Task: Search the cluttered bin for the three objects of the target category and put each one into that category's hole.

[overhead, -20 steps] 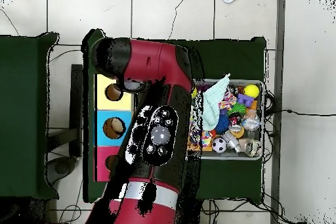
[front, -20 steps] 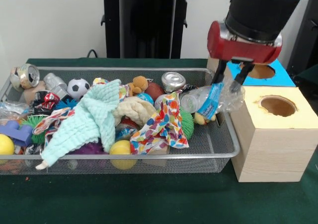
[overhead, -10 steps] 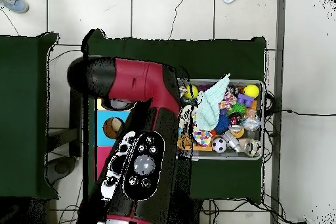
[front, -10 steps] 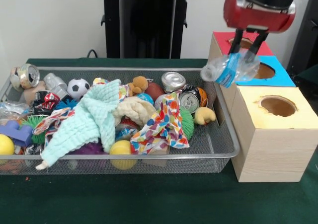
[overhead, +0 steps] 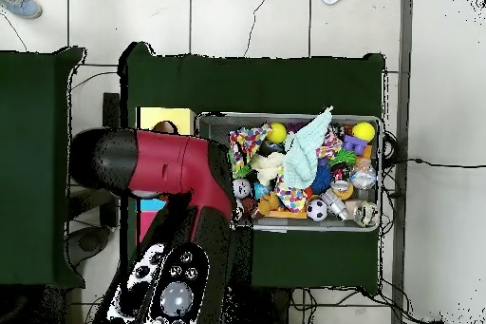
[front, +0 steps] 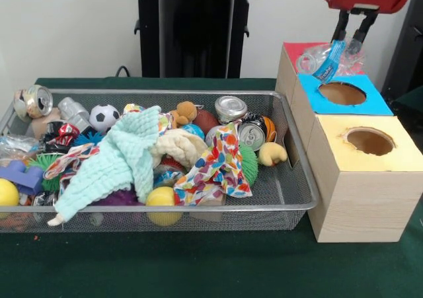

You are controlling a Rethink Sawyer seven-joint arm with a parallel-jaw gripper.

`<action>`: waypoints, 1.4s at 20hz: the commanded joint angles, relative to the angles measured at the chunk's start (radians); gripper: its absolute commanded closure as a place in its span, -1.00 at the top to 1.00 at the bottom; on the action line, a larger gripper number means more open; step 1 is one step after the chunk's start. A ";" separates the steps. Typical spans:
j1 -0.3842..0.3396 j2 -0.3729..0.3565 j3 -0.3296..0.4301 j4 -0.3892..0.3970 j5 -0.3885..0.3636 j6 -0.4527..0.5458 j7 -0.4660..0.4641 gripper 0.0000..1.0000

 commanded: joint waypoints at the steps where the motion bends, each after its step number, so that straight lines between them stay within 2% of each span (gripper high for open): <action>1: 0.007 -0.028 0.088 0.256 0.042 -0.112 0.228 -1.00; 5: 0.013 -0.013 0.084 0.264 0.021 -0.119 0.209 -1.00; 11: 0.009 -0.003 0.096 0.274 0.028 -0.135 0.206 -1.00; 18: -0.012 0.047 0.139 0.298 0.057 -0.236 0.210 -1.00; 25: 0.034 0.039 0.146 0.281 0.085 -0.193 0.267 -1.00; 28: 0.053 0.058 0.147 0.263 0.093 -0.194 0.292 -1.00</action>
